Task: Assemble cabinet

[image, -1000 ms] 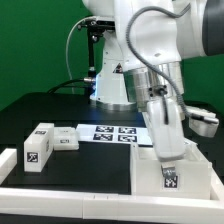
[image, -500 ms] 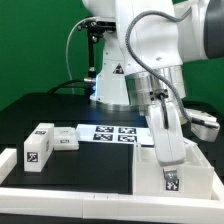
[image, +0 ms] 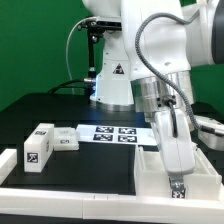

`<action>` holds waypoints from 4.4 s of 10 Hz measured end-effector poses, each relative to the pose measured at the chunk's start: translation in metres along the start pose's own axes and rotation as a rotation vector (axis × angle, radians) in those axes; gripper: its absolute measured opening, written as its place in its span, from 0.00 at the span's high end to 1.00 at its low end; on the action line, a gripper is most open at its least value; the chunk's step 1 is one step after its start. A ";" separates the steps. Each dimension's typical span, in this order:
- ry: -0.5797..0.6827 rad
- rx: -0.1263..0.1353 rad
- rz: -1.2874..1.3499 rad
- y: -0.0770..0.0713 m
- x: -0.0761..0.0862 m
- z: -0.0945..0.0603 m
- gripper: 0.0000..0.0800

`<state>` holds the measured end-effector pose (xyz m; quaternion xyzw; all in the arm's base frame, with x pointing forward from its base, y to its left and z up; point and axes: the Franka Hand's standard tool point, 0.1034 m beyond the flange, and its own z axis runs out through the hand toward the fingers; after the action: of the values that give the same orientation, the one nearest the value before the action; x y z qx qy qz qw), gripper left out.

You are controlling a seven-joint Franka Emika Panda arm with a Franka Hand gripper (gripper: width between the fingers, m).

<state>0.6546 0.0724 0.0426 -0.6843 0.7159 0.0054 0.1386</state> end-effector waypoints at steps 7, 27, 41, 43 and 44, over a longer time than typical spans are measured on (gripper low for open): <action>0.014 -0.005 0.010 -0.001 0.001 0.000 0.65; -0.140 -0.162 -0.106 0.123 0.113 -0.091 0.00; -0.067 -0.245 -0.020 0.209 0.180 -0.086 0.00; -0.073 -0.277 -0.041 0.235 0.190 -0.084 0.00; -0.069 -0.292 -0.055 0.241 0.193 -0.083 0.00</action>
Offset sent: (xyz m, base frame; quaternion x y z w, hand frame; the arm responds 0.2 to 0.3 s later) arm 0.0000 0.0000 0.0000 0.0000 0.0000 0.0000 1.0000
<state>0.3971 -0.1179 0.0388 -0.7158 0.6835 0.1291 0.0620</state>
